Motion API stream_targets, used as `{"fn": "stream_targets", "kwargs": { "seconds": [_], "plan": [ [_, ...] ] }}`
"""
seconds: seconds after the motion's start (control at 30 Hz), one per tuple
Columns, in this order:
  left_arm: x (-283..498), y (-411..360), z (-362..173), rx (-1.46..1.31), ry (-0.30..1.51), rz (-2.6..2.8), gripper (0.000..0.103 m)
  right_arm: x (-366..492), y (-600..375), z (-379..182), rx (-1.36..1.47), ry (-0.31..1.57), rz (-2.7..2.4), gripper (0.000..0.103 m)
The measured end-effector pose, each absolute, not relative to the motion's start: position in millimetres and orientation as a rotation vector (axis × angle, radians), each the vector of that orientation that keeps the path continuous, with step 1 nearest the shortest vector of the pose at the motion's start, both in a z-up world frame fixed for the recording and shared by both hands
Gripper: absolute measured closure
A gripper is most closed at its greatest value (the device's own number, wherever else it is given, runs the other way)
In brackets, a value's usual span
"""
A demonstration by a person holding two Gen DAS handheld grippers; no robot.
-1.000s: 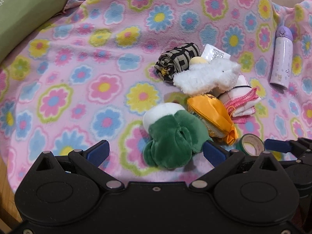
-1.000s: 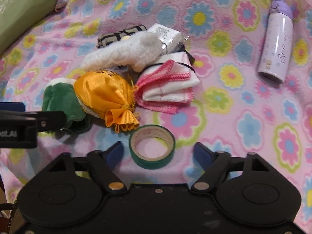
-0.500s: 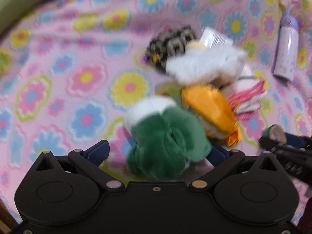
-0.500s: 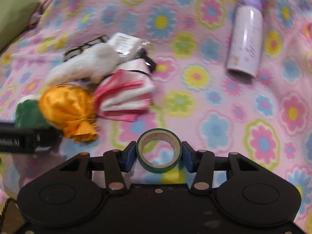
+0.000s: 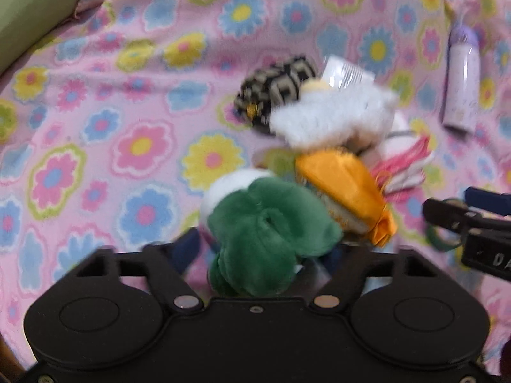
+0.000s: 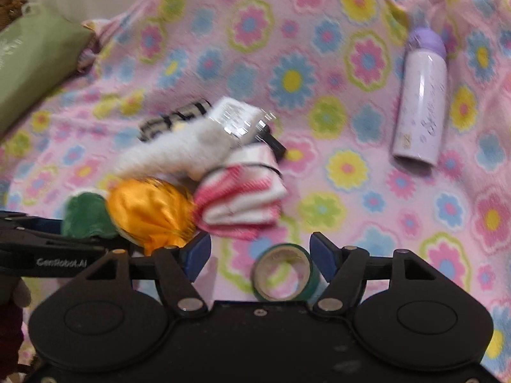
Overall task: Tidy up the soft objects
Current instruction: 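Reach to the pile and grasp the green plush with left tool while right grasps orange pouch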
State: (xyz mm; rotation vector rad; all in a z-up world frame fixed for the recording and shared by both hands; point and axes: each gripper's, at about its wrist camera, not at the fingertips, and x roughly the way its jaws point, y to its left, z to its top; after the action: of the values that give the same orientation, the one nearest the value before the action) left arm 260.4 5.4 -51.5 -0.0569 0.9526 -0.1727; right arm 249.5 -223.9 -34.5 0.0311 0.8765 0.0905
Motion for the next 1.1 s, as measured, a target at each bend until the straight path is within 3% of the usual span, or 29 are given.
{"fn": "stream_targets", "kwargs": {
  "seconds": [0.27,0.37,0.6,0.63,0.7,0.73,0.9,1.03,1.1],
  "plan": [
    [260,16,-45,-0.030,0.926,-0.182,0.046,267,-188,-24,0.087,0.882,0.251,0.030],
    [260,33,-46,-0.079,0.940,-0.177,0.039,272,-178,-27,0.087,0.904,0.269,0.027],
    [247,60,-32,-0.090,0.887,-0.158,0.033,286,-170,-42,0.158,0.977,0.328,0.019],
    [246,63,-30,-0.092,0.884,-0.154,0.031,287,-168,-44,0.155,0.985,0.333,0.019],
    [244,70,-28,-0.117,0.876,-0.156,0.015,288,-164,-50,0.164,1.006,0.353,0.019],
    [244,73,-28,-0.127,0.872,-0.155,0.014,290,-162,-55,0.175,1.025,0.378,0.019],
    [244,76,-28,-0.129,0.873,-0.140,0.014,284,-146,-64,0.117,1.031,0.386,0.035],
    [249,71,-24,-0.149,0.863,-0.152,0.014,267,-145,-50,0.031,0.972,0.337,0.036],
    [255,65,-23,-0.152,0.863,-0.165,0.009,260,-155,-42,0.025,0.953,0.309,0.036]
  ]
}}
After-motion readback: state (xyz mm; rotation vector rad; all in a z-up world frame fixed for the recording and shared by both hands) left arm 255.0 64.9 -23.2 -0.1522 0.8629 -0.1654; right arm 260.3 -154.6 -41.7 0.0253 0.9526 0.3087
